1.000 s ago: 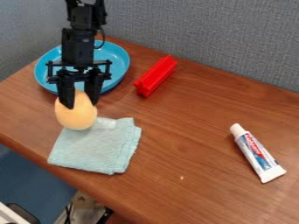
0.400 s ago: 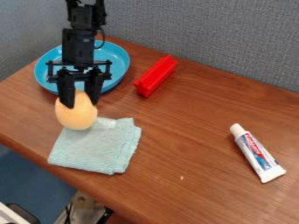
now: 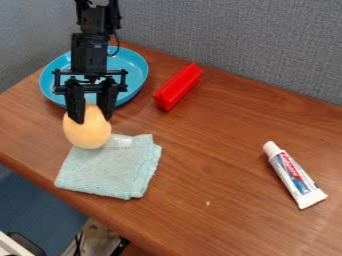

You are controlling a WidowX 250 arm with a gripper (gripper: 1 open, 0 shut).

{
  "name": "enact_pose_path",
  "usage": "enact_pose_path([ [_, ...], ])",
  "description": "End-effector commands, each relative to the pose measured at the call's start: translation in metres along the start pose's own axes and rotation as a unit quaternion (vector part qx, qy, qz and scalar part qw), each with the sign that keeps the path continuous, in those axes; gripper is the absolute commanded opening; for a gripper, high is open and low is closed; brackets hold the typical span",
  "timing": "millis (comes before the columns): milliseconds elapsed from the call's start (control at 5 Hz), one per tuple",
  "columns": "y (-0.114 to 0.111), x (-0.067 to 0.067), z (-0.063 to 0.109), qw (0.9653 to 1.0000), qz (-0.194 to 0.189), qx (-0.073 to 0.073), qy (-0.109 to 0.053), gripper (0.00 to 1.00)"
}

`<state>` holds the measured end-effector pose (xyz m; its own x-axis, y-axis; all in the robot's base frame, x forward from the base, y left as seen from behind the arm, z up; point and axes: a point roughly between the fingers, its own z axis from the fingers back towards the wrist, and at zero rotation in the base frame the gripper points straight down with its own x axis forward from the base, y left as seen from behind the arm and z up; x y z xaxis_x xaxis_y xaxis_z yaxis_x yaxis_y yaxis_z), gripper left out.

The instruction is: Put the yellow ball on the blue plate

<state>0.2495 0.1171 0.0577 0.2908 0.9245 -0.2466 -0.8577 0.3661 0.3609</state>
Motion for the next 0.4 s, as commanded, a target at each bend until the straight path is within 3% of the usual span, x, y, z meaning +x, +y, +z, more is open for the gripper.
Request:
enact_pose_path([
  [0,0.0017,0.0049,0.0100,0.9998,0.006,-0.016,-0.006,0.00],
  [200,0.0015,0.0044,0.0103,0.9999,0.003,-0.016,-0.003,0.00],
])
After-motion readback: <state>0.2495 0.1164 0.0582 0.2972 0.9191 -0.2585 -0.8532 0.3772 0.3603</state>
